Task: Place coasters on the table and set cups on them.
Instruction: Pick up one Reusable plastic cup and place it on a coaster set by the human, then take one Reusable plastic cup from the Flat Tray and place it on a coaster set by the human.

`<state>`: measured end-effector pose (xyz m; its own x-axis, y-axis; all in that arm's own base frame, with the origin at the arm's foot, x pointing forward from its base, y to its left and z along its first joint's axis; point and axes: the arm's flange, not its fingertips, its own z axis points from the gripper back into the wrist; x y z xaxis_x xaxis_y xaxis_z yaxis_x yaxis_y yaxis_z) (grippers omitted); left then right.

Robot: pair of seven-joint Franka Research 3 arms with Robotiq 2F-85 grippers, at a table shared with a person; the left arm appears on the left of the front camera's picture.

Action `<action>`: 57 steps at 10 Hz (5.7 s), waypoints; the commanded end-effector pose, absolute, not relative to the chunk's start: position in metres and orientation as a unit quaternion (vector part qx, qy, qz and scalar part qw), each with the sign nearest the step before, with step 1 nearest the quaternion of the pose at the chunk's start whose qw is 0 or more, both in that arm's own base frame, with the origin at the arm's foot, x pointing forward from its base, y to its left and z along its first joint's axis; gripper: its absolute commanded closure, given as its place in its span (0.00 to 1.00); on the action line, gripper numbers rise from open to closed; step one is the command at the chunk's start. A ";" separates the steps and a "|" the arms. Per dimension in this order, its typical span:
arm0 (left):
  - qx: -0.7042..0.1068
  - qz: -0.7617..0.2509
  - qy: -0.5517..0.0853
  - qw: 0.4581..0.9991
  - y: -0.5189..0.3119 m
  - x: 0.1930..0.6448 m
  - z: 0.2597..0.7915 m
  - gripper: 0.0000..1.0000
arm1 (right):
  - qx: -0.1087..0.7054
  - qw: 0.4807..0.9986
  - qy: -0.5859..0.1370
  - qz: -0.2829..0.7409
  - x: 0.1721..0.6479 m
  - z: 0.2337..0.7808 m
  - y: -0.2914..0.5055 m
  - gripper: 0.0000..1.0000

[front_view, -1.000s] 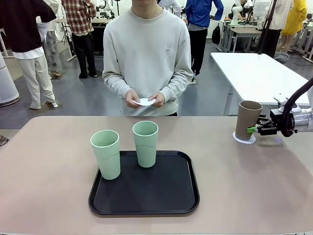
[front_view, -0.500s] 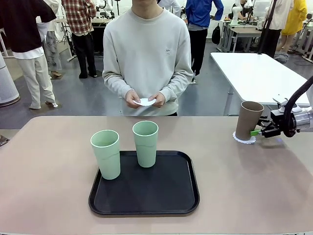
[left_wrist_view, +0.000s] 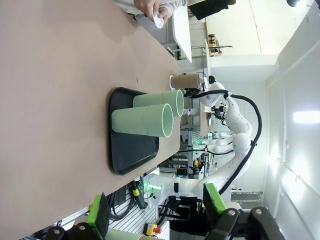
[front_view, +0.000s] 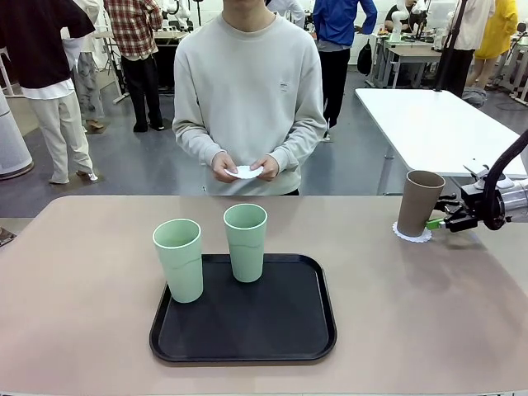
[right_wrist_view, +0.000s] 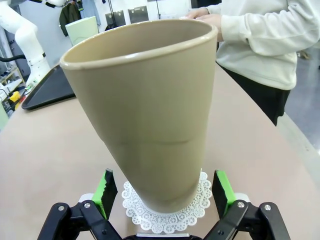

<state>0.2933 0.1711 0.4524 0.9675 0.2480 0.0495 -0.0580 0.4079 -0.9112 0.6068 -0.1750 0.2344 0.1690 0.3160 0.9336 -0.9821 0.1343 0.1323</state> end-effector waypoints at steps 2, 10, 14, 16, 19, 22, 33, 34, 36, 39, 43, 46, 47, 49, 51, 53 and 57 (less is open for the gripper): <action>-0.539 0.091 -0.093 0.832 0.172 0.292 0.453 0.00 | 0.402 0.656 -0.384 0.510 0.605 0.243 -0.182 0.00; -0.539 0.091 -0.093 0.832 0.172 0.292 0.453 0.00 | 0.278 0.852 -0.291 0.336 0.525 0.335 -0.179 0.00; -0.539 0.091 -0.093 0.832 0.172 0.292 0.453 0.00 | 0.201 0.926 -0.220 0.233 0.474 0.416 -0.139 0.00; -0.539 0.091 -0.093 0.832 0.172 0.292 0.453 0.00 | 0.176 0.934 -0.212 0.227 0.462 0.439 -0.118 0.00; -0.539 0.091 -0.093 0.832 0.172 0.292 0.453 0.00 | 0.118 0.956 -0.166 0.210 0.454 0.458 -0.079 0.00; -0.539 0.091 -0.093 0.832 0.172 0.292 0.453 0.00 | 0.085 0.971 -0.105 0.197 0.452 0.471 -0.038 0.00; -0.539 0.091 -0.093 0.832 0.172 0.292 0.453 0.00 | 0.089 0.965 -0.134 0.207 0.456 0.466 -0.052 0.00; -0.539 0.091 -0.093 0.832 0.172 0.292 0.453 0.00 | 0.089 0.965 -0.134 0.207 0.456 0.466 -0.052 0.00; -0.539 0.091 -0.093 0.832 0.172 0.292 0.453 0.00 | 0.089 0.965 -0.134 0.207 0.456 0.466 -0.052 0.00; -0.539 0.091 -0.093 0.832 0.172 0.292 0.453 0.00 | 0.234 0.950 -0.140 0.153 0.386 0.481 -0.102 0.00; -0.539 0.091 -0.093 0.832 0.172 0.292 0.453 0.00 | 0.486 0.855 -0.152 0.101 0.349 0.471 -0.204 0.00; -0.539 0.091 -0.093 0.832 0.172 0.292 0.453 0.00 | 0.575 0.790 -0.186 0.101 0.363 0.442 -0.245 0.00; -0.539 0.091 -0.093 0.832 0.172 0.292 0.453 0.00 | 0.590 0.779 -0.188 0.098 0.371 0.432 -0.251 0.00; -0.539 0.091 -0.093 0.832 0.172 0.292 0.453 0.00 | 0.600 0.774 -0.180 0.095 0.373 0.420 -0.255 0.00; -0.539 0.091 -0.093 0.832 0.172 0.292 0.453 0.00 | 0.599 0.768 -0.204 0.097 0.370 0.416 -0.254 0.00; -0.539 0.091 -0.093 0.832 0.172 0.292 0.453 0.00 | 0.599 0.776 -0.176 0.088 0.372 0.408 -0.249 0.00; -0.539 0.091 -0.093 0.832 0.172 0.292 0.453 0.00 | 0.599 0.776 -0.176 0.088 0.372 0.408 -0.249 0.00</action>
